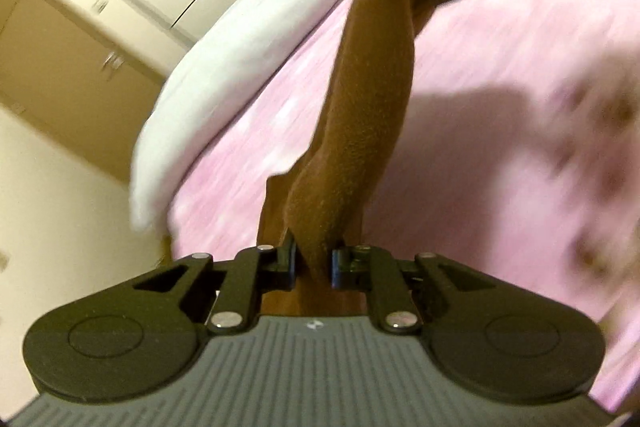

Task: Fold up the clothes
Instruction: 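Lift the cardigan with both grippers and shake it out above the bed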

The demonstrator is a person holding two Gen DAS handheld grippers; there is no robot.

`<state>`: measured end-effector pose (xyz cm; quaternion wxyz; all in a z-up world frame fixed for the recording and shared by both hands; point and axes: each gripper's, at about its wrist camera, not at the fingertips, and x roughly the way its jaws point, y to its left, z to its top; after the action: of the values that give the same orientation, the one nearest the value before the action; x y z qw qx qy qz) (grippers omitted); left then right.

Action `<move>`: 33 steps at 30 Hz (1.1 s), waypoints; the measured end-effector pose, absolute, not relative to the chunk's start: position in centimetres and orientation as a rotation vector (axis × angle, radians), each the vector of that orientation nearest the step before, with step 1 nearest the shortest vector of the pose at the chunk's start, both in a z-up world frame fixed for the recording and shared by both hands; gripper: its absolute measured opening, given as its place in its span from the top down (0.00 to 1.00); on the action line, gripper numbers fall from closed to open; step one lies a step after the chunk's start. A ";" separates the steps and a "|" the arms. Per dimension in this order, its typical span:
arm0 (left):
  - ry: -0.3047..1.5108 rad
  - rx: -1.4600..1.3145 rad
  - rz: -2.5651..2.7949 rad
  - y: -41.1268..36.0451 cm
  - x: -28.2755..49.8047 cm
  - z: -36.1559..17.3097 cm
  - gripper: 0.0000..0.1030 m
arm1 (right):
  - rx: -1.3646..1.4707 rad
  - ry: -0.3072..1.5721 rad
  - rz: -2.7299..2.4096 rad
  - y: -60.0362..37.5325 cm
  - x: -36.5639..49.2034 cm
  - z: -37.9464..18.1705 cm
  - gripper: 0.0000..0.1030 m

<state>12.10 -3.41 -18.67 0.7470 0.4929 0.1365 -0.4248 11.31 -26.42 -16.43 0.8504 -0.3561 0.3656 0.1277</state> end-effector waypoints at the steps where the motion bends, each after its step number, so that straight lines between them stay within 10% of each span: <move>1: 0.294 1.066 -0.963 -5.6 9.7 -18.7 0.88 | -0.733 0.797 0.241 -28.5 8.6 -16.2 0.82; 14: 0.180 0.964 -1.359 -28.2 -17.3 -25.3 0.88 | -0.647 0.913 -0.126 -49.7 -23.7 -22.7 0.82; 33: -0.077 0.943 -1.290 -25.5 -26.4 -31.2 0.89 | -0.659 0.662 -0.395 -45.6 -32.1 -30.9 0.78</move>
<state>-26.41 -25.53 -31.18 0.6968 0.4227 -0.0345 -0.5784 -32.10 -45.60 -30.86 0.8741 -0.3157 0.3171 -0.1890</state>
